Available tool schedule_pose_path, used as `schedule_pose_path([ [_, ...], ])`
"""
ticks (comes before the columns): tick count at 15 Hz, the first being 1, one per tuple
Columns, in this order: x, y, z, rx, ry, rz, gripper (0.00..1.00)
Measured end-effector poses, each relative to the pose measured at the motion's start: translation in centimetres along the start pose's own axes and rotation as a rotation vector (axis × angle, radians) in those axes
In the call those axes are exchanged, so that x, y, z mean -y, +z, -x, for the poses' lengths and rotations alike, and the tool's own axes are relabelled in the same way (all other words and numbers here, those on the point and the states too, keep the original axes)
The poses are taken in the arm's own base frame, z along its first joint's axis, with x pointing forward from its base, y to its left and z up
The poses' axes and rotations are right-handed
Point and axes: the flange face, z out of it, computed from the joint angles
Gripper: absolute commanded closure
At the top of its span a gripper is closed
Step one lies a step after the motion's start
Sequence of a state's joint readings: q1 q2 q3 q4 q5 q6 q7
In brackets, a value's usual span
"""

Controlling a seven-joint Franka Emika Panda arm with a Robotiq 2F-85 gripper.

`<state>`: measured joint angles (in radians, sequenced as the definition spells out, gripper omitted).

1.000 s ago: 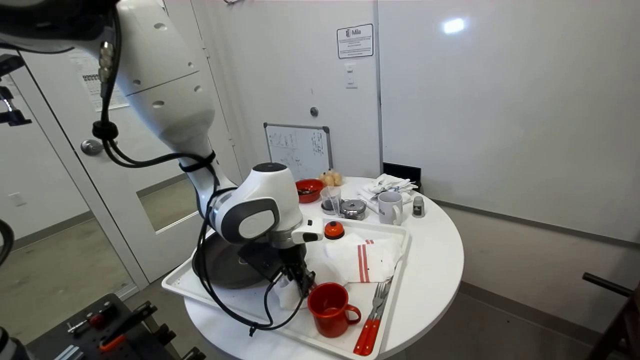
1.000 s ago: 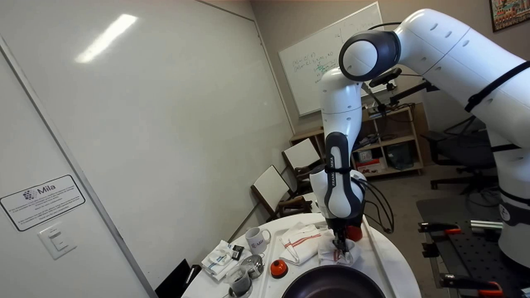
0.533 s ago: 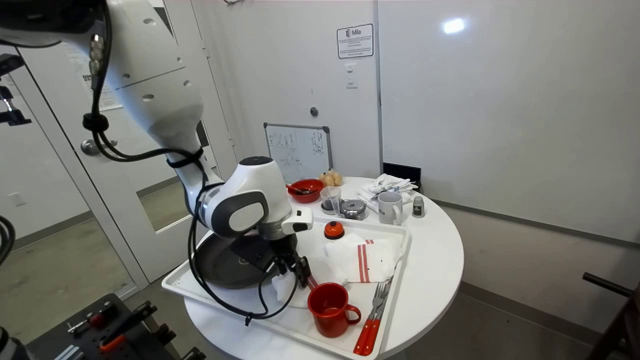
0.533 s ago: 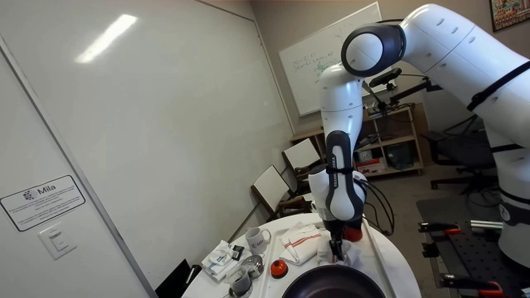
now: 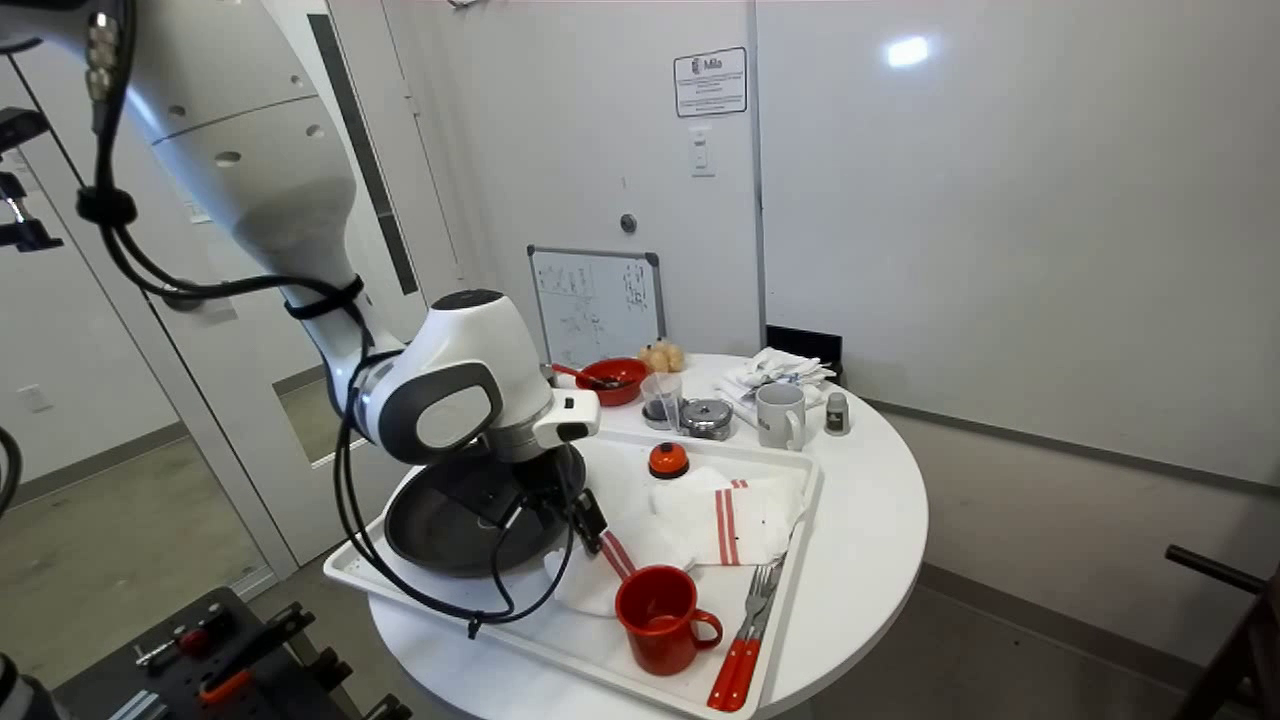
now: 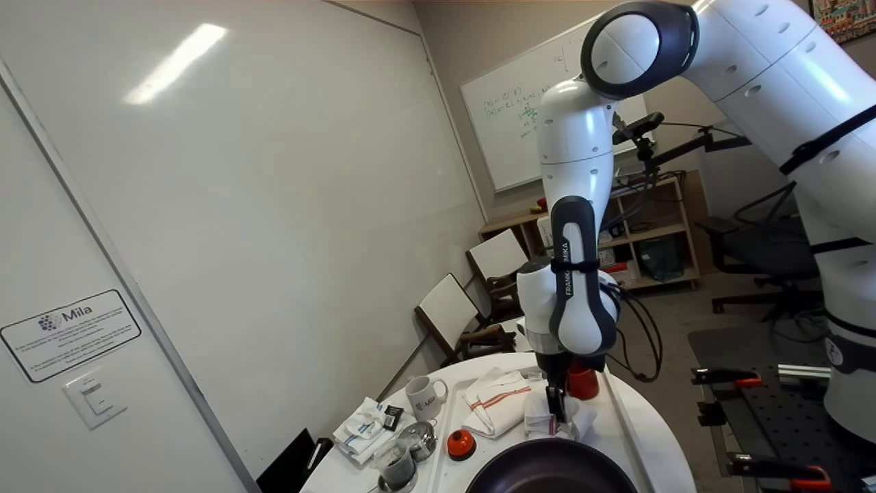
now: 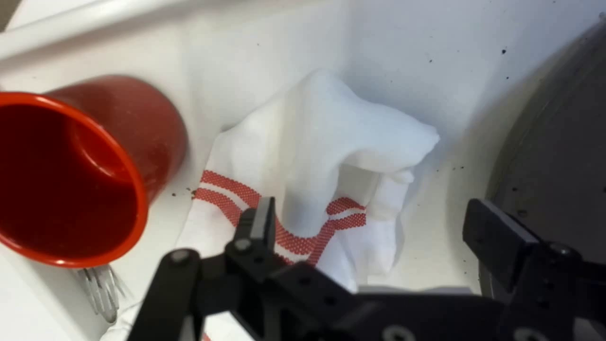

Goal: Wipe the pan with a towel

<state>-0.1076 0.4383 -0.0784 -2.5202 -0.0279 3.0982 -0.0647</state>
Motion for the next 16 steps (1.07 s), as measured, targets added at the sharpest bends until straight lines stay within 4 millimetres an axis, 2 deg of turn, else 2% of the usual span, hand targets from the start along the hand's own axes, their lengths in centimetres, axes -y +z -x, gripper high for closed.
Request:
schedule_pose_path([
  [4,-0.1,-1.4,1.0,-0.031,0.0,0.005,0.0],
  [9,-0.1,-4.7,2.9,-0.069,-0.038,0.03,0.0],
  [16,2.0,-7.8,5.3,-0.025,-0.144,0.012,0.0],
])
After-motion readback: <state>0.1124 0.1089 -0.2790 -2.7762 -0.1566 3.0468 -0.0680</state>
